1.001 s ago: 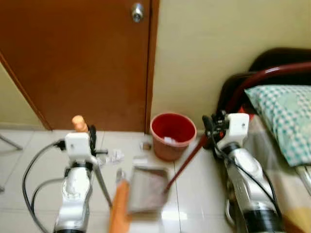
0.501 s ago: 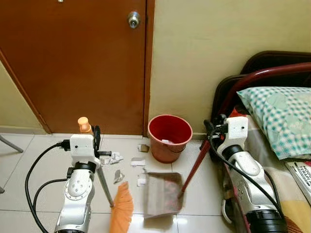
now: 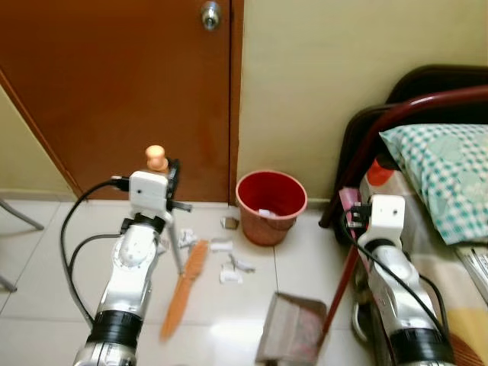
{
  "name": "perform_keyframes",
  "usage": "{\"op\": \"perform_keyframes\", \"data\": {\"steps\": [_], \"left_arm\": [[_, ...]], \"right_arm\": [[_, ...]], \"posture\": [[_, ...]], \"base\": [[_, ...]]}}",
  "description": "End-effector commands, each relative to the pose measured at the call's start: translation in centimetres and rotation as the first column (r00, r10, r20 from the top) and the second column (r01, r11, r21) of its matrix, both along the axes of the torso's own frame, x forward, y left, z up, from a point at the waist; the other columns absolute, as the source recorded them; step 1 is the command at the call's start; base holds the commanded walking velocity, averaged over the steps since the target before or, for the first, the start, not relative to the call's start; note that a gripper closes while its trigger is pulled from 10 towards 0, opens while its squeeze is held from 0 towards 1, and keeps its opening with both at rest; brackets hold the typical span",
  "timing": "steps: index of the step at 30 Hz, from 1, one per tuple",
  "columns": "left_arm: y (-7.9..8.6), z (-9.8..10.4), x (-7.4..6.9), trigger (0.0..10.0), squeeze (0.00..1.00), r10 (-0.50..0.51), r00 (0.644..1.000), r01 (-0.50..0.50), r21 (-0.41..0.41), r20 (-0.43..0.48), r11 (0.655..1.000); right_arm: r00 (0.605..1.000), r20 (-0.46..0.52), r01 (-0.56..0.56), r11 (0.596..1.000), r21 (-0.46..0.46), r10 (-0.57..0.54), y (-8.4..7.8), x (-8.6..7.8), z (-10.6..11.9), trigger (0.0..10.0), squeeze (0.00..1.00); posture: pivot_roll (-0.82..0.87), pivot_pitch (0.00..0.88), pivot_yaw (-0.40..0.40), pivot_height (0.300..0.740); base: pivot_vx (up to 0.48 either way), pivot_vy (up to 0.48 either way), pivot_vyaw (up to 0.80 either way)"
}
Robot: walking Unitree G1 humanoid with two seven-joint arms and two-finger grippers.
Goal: Sweep floor
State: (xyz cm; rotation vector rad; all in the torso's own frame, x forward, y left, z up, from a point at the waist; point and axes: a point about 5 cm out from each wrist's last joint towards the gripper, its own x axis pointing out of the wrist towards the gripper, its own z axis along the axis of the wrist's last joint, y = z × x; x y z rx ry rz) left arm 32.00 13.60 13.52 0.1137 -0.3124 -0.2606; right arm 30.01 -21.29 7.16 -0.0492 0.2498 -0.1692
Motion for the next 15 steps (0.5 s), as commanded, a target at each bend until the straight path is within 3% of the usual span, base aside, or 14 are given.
{"op": "perform_keyframes", "data": {"steps": [1, 7, 9, 11, 15], "left_arm": [[-1.2, 0.0, 0.3, 10.0, 0.0, -0.066, 0.998, 0.066, -0.006, 0.005, 0.998], [-4.0, -1.4, 0.9, 10.0, 0.0, -0.197, 0.978, 0.199, 0.035, -0.063, 0.979], [-4.1, -1.7, 0.9, 10.0, 0.0, -0.206, 0.976, 0.21, 0.046, -0.076, 0.977], [-5.0, -3.1, 0.4, 10.0, 0.0, -0.267, 0.954, 0.282, 0.099, -0.138, 0.954], [-5.3, -3.9, 0.0, 10.0, 0.0, -0.295, 0.94, 0.316, 0.11, -0.17, 0.942]], "right_arm": [[0.998, 0.063, 0.021, 1.0, 0.01, -0.021, 0.0, 0.8, 1.2, 10.0, 0.0], [0.997, 0.08, 0.016, 1.0, 0.002, -0.016, 0.3, 1.1, 1.6, 10.0, 0.0], [0.997, 0.078, 0.018, 1.0, 0.0, -0.018, 0.3, 1.1, 1.5, 10.0, 0.0], [0.997, 0.063, 0.034, 0.999, 0.002, -0.034, 0.1, 1.2, 1.3, 10.0, 0.0], [0.997, 0.066, 0.042, 0.999, 0.009, -0.043, 0.1, 1.3, 1.4, 10.0, 0.0]], "posture": [[-0.03, 0.115, 0.006, 0.74], [-0.04, 0.126, 0.007, 0.74], [-0.04, 0.126, 0.007, 0.74], [-0.04, 0.134, 0.011, 0.74], [-0.04, 0.138, 0.014, 0.74]], "base": [[0.0, 0.0, 0.0], [0.0, 0.0, 0.0], [0.0, 0.0, 0.0], [0.0, 0.0, 0.0], [0.0, 0.0, 0.0]]}}
